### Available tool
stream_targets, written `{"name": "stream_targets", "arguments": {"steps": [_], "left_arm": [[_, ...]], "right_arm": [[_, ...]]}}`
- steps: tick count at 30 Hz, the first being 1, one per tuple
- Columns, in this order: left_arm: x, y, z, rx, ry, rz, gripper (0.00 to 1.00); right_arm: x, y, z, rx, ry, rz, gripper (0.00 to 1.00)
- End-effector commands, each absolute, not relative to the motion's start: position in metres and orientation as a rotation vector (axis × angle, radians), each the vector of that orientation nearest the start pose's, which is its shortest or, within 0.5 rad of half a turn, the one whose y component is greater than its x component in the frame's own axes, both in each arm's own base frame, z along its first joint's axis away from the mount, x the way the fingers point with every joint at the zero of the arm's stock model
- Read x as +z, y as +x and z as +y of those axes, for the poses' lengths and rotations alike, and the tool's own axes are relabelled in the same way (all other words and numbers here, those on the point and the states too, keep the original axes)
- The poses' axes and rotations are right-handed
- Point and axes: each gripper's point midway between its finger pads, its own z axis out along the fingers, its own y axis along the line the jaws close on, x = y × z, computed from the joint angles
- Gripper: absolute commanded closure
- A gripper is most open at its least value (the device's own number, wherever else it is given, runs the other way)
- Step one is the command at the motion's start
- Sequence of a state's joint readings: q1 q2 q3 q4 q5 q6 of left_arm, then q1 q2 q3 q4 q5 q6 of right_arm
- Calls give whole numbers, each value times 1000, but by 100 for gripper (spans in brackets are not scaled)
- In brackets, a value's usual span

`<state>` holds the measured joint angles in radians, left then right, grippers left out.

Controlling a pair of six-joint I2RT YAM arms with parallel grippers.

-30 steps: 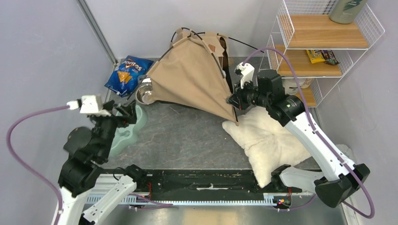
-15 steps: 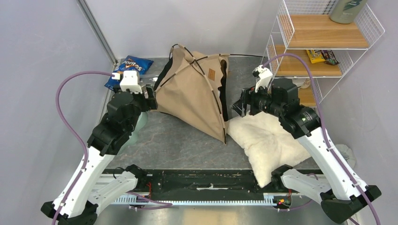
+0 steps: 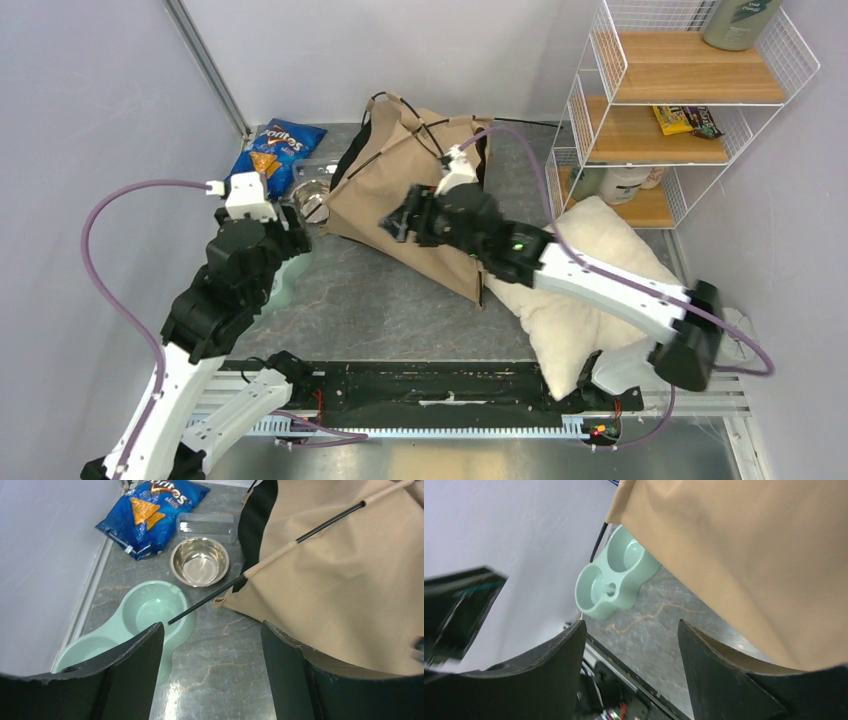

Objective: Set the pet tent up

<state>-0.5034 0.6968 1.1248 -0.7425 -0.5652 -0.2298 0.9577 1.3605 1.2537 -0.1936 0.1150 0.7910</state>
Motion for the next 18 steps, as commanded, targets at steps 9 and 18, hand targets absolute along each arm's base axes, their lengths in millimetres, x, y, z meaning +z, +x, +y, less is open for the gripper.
{"name": "stream_targets", "arguments": {"steps": [9, 18], "left_arm": [[366, 169, 29, 70, -356, 1752, 25], [368, 152, 37, 67, -334, 1746, 26]], "right_arm": [[307, 278, 529, 1078, 220, 1807, 13], [273, 316, 570, 1033, 354, 1716, 27]]}}
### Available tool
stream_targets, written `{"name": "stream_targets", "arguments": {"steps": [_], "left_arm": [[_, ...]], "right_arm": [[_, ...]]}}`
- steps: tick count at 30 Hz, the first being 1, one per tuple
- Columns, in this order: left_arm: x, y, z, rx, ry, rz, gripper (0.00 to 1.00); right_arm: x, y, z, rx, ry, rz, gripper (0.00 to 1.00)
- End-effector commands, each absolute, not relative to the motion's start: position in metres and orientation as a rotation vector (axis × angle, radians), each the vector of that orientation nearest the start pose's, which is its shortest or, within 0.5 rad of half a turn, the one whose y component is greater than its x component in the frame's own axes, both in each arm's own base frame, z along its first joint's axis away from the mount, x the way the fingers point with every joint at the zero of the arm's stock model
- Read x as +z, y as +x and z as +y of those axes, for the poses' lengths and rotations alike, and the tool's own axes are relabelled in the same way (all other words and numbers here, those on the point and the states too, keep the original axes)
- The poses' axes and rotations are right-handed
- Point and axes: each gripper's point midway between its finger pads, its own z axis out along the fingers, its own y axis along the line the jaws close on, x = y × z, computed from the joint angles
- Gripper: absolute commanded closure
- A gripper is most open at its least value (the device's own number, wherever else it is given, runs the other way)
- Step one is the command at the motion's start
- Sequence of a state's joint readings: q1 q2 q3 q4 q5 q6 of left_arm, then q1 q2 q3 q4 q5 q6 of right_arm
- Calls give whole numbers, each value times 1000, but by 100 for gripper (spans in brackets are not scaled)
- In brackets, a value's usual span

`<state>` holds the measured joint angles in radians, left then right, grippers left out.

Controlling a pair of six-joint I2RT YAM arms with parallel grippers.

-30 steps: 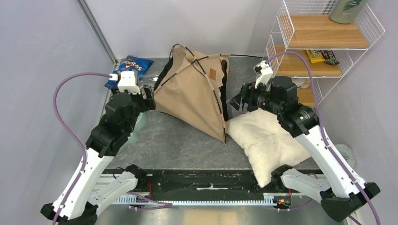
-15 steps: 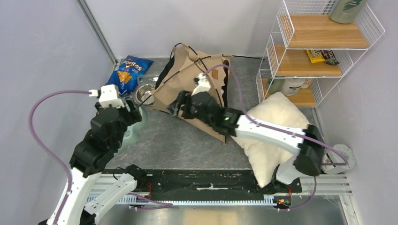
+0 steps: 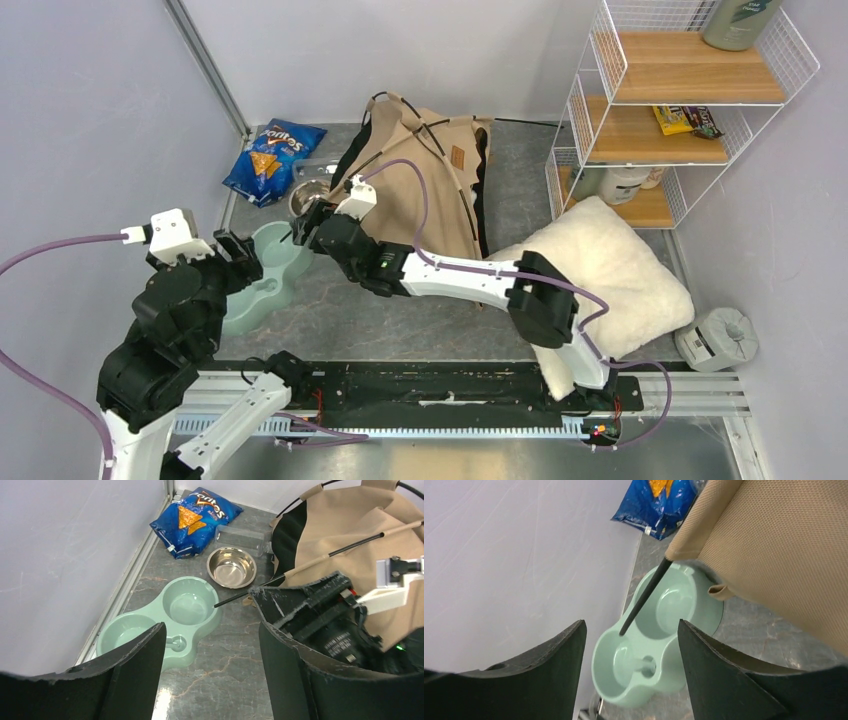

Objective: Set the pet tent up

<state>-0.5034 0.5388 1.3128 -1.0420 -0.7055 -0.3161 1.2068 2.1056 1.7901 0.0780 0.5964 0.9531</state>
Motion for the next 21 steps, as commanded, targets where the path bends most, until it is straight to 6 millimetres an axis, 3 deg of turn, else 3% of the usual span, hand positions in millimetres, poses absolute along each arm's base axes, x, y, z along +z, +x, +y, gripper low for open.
{"name": "stream_targets", "arguments": {"steps": [1, 7, 10, 12, 15, 21], "left_arm": [[368, 152, 36, 68, -326, 1747, 26], [370, 150, 40, 100, -293, 1747, 26], [370, 149, 43, 118, -287, 1742, 26], [369, 147, 44, 122, -287, 1739, 26], [365, 147, 42, 102, -283, 1738, 26], [357, 151, 31, 10, -294, 1710, 22]], "right_arm": [[268, 320, 574, 1023, 352, 1711, 28], [258, 341, 583, 972, 380, 1659, 38], [256, 347, 579, 964, 395, 1654, 57], [258, 345, 572, 955, 395, 1654, 75], [273, 338, 556, 981, 400, 1641, 98], [317, 310, 521, 1076, 384, 1661, 100]]}}
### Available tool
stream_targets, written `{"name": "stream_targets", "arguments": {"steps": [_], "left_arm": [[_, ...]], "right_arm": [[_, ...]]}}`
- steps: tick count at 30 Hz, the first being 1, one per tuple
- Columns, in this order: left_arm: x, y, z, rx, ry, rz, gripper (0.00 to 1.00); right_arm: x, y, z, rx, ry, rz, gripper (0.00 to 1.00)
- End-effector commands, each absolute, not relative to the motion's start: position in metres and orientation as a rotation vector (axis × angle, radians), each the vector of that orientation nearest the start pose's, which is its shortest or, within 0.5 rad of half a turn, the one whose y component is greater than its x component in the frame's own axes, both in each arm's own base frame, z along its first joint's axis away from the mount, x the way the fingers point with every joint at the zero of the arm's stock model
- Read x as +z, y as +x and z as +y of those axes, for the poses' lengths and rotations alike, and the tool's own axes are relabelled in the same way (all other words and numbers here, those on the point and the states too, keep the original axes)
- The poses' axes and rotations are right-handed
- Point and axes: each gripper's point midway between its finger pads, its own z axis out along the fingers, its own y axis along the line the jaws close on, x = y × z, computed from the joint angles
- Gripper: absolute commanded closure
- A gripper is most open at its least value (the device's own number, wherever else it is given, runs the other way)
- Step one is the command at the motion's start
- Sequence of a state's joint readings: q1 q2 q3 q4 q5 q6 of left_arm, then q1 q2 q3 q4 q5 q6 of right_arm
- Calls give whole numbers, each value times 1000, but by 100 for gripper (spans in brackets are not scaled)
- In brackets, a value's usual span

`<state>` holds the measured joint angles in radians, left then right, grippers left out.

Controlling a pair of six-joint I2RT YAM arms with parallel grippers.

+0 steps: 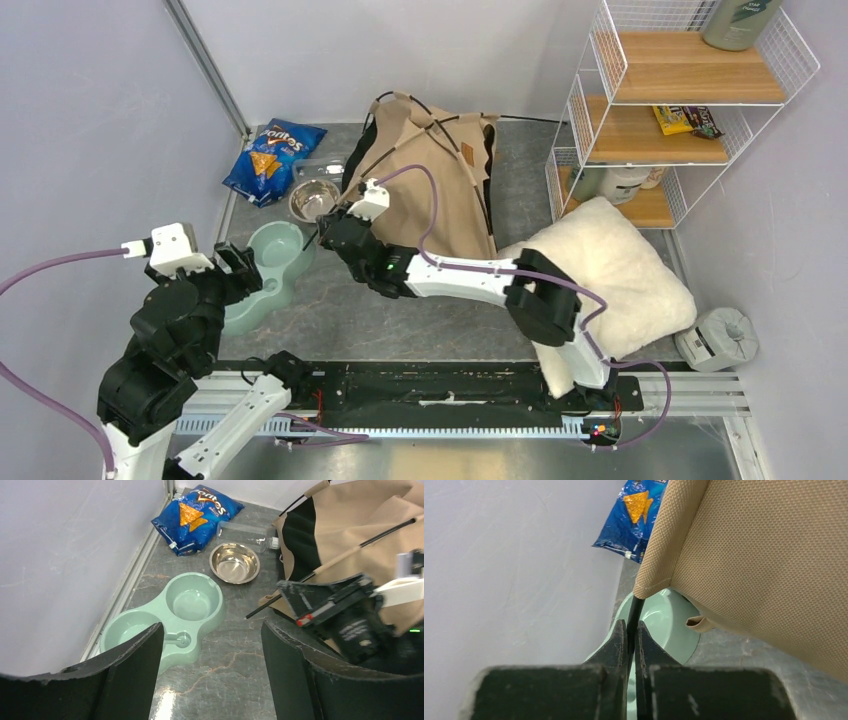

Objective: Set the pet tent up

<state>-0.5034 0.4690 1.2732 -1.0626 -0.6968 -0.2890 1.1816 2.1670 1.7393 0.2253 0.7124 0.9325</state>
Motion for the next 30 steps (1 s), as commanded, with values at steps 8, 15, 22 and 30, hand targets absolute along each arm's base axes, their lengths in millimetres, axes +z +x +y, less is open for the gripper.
{"name": "stream_targets", "arguments": {"steps": [8, 15, 22, 30], "left_arm": [[340, 170, -14, -225, -209, 1642, 11], [317, 186, -57, -406, -94, 1593, 17], [309, 200, -94, -557, 24, 1443, 23], [307, 197, -113, -595, 158, 1399, 25]], "right_arm": [[367, 276, 482, 1265, 387, 1719, 100], [381, 255, 463, 1381, 398, 1798, 100], [394, 237, 445, 1435, 404, 1855, 100], [416, 230, 416, 1443, 385, 1812, 100]]}}
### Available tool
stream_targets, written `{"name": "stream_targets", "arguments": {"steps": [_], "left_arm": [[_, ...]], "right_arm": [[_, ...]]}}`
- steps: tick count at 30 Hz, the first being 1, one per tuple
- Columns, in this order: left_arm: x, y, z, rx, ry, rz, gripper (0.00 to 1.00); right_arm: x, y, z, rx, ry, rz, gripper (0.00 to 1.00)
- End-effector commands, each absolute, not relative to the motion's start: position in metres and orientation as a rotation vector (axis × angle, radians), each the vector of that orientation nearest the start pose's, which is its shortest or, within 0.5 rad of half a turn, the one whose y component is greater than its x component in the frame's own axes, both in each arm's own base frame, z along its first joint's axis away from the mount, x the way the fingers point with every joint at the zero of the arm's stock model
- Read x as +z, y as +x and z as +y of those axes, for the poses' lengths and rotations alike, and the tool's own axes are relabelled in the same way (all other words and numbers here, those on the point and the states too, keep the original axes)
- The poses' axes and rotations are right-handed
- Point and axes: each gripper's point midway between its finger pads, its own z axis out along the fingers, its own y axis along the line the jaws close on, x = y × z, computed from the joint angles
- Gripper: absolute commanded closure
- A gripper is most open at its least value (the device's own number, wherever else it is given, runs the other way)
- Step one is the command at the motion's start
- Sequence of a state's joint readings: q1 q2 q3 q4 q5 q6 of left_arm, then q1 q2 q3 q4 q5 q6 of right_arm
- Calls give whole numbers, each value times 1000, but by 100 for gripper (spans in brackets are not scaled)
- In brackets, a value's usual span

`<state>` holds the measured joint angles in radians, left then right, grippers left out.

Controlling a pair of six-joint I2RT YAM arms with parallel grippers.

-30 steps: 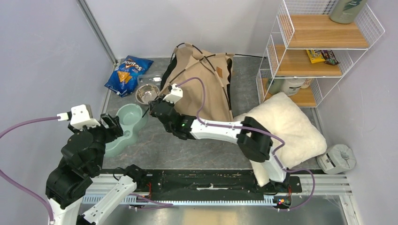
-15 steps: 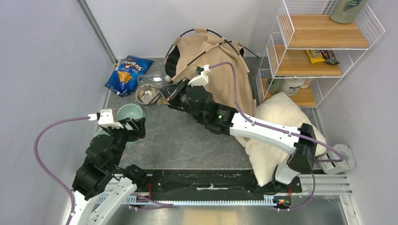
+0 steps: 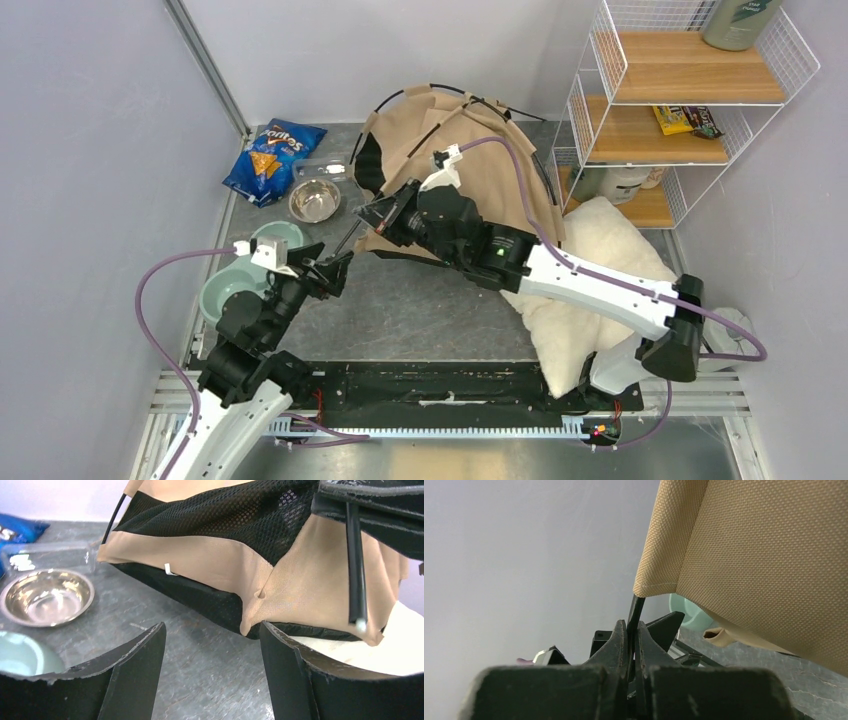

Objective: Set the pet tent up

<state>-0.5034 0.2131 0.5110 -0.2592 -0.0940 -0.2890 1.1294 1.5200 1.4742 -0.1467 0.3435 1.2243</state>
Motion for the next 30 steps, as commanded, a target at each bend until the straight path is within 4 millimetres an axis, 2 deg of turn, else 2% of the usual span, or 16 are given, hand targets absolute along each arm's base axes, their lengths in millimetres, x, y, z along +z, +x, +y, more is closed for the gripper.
{"name": "stream_targets", "arguments": {"steps": [1, 7, 11, 14, 24, 30], "left_arm": [[308, 196, -111, -590, 155, 1394, 25], [315, 186, -108, -645, 108, 1371, 25], [318, 171, -130, -788, 195, 1331, 25], [314, 169, -143, -844, 244, 1323, 25], [314, 189, -151, -808, 268, 1269, 25], [308, 209, -148, -674, 303, 1230, 26]], "right_arm": [[418, 230, 414, 1444, 383, 1805, 100], [424, 229, 410, 1470, 385, 1791, 100], [433, 229, 409, 1502, 404, 1774, 100], [442, 228, 408, 1522, 413, 1759, 100], [455, 227, 407, 1577, 445, 1726, 100], [458, 226, 408, 1593, 449, 1718, 100]]}}
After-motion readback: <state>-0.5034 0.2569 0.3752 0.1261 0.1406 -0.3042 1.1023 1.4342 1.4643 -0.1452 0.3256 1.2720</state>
